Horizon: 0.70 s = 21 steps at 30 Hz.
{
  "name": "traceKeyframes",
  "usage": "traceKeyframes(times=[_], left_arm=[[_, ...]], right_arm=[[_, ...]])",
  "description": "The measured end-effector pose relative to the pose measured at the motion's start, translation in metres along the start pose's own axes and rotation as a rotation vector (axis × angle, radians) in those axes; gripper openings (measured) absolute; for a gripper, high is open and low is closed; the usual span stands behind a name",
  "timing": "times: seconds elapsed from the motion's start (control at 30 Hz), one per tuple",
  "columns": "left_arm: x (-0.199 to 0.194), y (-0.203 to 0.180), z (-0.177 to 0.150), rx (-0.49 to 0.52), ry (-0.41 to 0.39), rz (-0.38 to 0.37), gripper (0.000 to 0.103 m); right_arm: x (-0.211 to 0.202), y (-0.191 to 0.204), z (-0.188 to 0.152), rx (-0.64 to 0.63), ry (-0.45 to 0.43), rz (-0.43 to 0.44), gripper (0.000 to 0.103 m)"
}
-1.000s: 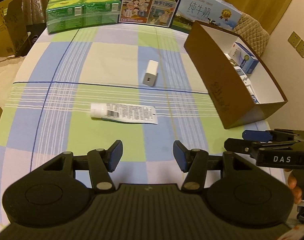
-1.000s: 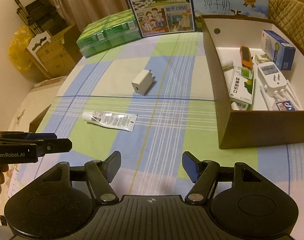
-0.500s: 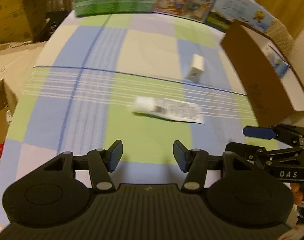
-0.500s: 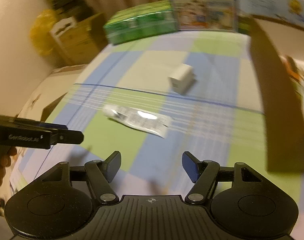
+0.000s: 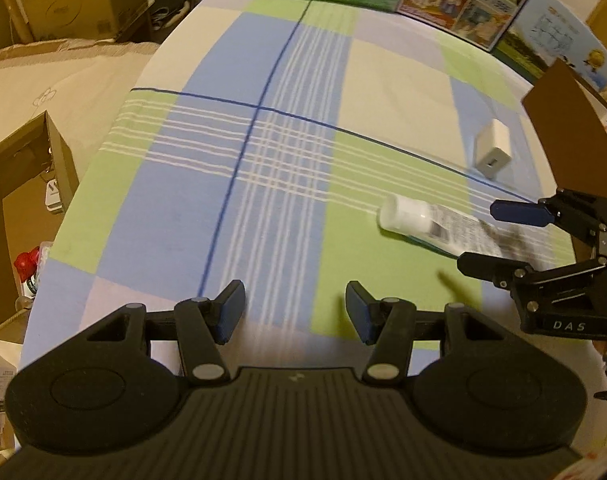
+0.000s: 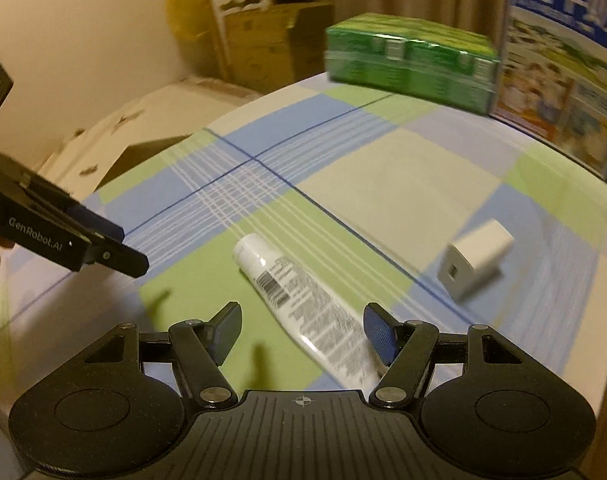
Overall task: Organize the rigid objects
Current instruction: 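Grasp the white toothpaste tube with the right gripper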
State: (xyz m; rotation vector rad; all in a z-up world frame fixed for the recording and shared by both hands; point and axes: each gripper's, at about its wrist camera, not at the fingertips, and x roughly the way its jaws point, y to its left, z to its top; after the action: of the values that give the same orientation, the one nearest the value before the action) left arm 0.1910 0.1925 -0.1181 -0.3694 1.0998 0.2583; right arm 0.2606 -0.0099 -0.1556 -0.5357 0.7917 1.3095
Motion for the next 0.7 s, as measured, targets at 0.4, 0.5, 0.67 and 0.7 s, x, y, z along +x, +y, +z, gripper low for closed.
traceKeyframes(times=[0.4, 0.5, 0.67, 0.7], left_arm=[[0.016, 0.008, 0.015, -0.003, 0.010, -0.008, 0.051], [0.019, 0.007, 0.016, 0.000, 0.014, -0.010, 0.051], [0.022, 0.003, 0.018, 0.015, 0.020, -0.024, 0.051], [0.022, 0.001, 0.018, 0.019, 0.021, -0.028, 0.051]], right_arm=[[0.048, -0.003, 0.014, -0.162, 0.083, 0.050, 0.062], [0.049, -0.004, 0.015, -0.151, 0.079, 0.067, 0.046], [0.045, 0.001, 0.014, -0.131, 0.087, 0.039, 0.039], [0.044, 0.002, 0.013, -0.124, 0.090, 0.026, 0.038]])
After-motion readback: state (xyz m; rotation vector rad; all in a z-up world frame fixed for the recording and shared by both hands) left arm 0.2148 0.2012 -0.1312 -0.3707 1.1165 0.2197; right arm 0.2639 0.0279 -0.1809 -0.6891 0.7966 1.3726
